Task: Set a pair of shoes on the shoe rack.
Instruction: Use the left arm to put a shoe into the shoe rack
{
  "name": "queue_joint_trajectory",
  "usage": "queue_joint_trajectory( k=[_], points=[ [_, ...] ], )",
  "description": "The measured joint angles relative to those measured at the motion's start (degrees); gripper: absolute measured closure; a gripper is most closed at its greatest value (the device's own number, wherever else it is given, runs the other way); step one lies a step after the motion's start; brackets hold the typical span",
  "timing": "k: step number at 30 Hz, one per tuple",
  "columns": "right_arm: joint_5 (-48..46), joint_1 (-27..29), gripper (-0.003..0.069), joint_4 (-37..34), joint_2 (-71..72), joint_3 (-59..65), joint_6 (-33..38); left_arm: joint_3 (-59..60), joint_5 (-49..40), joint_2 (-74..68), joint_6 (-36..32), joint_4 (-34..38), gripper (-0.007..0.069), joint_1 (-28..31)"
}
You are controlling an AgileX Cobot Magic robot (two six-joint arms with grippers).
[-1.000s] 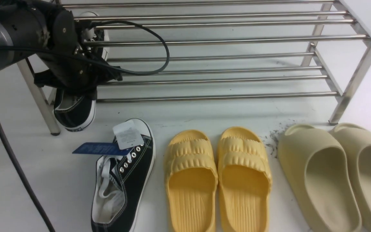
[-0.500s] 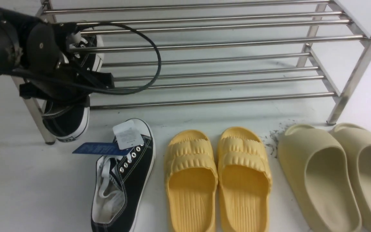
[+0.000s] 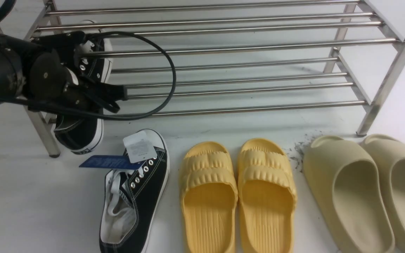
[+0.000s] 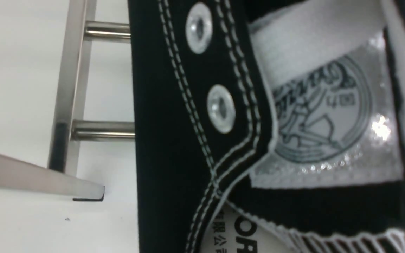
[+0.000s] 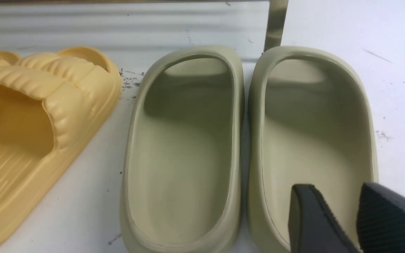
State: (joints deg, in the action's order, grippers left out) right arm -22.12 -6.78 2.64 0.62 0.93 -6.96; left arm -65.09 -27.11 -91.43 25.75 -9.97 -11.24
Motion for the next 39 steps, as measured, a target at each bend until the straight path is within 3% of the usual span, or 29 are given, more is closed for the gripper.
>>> queue_joint_trajectory(
  k=[17, 31, 39],
  points=[
    [0.0, 0.0, 0.0419, 0.0, 0.0, 0.0, 0.0, 0.0, 0.7, -0.06, 0.12, -1.89, 0.0628, 0.0],
    [0.0, 0.0, 0.0419, 0.0, 0.0, 0.0, 0.0, -7.94, -14.11, -0.1, -0.28, 2.09, 0.0628, 0.05],
    [0.0, 0.0, 0.0419, 0.0, 0.0, 0.0, 0.0, -8.63, -16.97, -0.48, -2.59, 3.28, 0.0628, 0.05]
  ],
)
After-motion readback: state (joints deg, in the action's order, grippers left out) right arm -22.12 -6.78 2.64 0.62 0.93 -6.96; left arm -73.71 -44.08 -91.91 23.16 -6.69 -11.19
